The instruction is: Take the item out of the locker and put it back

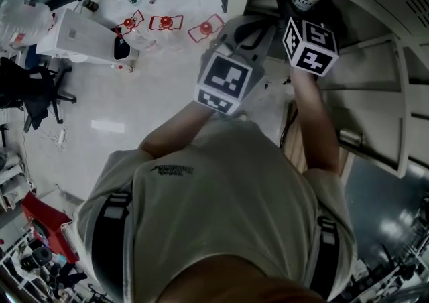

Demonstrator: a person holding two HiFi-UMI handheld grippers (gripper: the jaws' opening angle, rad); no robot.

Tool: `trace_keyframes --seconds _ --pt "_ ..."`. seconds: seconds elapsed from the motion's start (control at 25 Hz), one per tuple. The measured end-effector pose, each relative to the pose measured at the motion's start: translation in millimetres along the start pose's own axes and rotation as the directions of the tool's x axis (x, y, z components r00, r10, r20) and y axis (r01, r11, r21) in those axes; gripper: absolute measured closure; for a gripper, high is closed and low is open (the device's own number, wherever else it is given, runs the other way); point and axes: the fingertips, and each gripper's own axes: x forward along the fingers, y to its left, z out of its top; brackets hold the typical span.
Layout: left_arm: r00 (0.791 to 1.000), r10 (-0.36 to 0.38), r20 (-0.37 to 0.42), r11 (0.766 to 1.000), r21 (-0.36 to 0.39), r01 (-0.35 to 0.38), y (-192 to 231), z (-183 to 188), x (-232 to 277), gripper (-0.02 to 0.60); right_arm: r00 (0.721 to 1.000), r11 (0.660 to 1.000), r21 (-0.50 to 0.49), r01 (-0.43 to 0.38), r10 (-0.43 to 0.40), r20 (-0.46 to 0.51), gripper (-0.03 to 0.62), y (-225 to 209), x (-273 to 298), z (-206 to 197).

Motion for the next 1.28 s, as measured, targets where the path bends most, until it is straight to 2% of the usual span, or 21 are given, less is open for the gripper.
trace_keyframes --seconds 0.6,0.8,0.96,1.28 --pt "1.0 0.004 0.017 1.0 0.029 -0.005 -1.5 8.2 -16.2 0.568 0.996 0.996 0.047 -0.075 0.073 0.042 0.23 7.3 -84.0 -10.4" --pt "1.0 0.01 0.025 0.999 0.035 -0.01 -2.1 11.7 -21.2 0.569 0.992 0.994 0.012 -0.11 0.109 0.061 0.23 13.0 -119.9 -11.5" --pt "0.998 0.026 0.058 1.0 0.011 -0.026 -0.7 18.7 -32.6 0.568 0.986 0.991 -0.006 -0.133 0.133 0.096 0.23 19.5 -146.9 -8.7" --pt "0.993 0.017 0.116 0.999 0.037 -0.021 -12.7 15.1 -57.1 0.569 0.977 0.985 0.023 -0.171 0.167 0.129 0.23 39.7 -181.6 -12.9"
